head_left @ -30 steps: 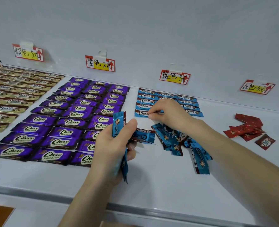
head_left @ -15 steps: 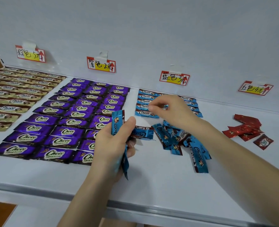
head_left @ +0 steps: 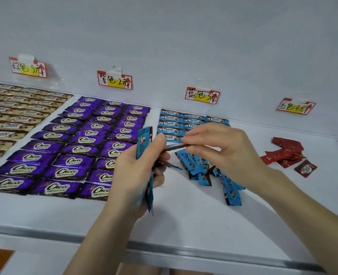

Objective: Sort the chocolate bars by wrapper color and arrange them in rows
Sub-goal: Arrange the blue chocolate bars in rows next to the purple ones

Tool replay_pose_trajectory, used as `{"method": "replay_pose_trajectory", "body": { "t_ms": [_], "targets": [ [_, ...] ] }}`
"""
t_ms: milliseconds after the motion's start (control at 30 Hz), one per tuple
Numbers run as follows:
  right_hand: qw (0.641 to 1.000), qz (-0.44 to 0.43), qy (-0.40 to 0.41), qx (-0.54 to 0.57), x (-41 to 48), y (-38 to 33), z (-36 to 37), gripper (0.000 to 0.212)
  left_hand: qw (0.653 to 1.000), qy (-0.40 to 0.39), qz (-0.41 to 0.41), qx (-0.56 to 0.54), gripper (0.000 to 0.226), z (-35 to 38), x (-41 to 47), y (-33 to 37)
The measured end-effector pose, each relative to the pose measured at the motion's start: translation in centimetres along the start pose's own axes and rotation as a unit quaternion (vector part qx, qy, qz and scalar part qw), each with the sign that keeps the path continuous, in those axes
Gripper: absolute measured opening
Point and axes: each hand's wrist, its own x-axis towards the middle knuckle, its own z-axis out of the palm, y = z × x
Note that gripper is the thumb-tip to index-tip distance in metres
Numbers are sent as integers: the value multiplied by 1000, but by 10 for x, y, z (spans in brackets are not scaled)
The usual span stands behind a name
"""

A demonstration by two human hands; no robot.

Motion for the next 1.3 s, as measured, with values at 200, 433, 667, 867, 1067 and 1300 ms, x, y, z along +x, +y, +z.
{"method": "replay_pose_trajectory", "body": {
  "t_ms": [200, 433, 667, 867, 1067, 1300],
  "targets": [
    [937, 251, 29, 242, -5, -11, -3, 28, 998, 58, 38, -2, 11, 4, -2, -3],
    [855, 316, 17, 411, 0, -11, 0, 11, 997, -3, 47, 65, 12, 7, -5, -5],
    [954, 196, -73, 216, 2, -13, -12, 20, 994, -25, 51, 93, 14, 7, -3, 5],
    [984, 155, -29, 85, -4, -8, -10, 15, 996, 9, 39, 81, 16, 12, 1, -2],
    [996, 66, -30, -51, -15, 3, 6, 33, 1000, 23, -22, 1, 20, 22, 3, -11],
    [992, 110, -4, 68, -18, 19, 7, 13, 997, 8, -66, -30, 15, 25, 7, -14]
  ]
}}
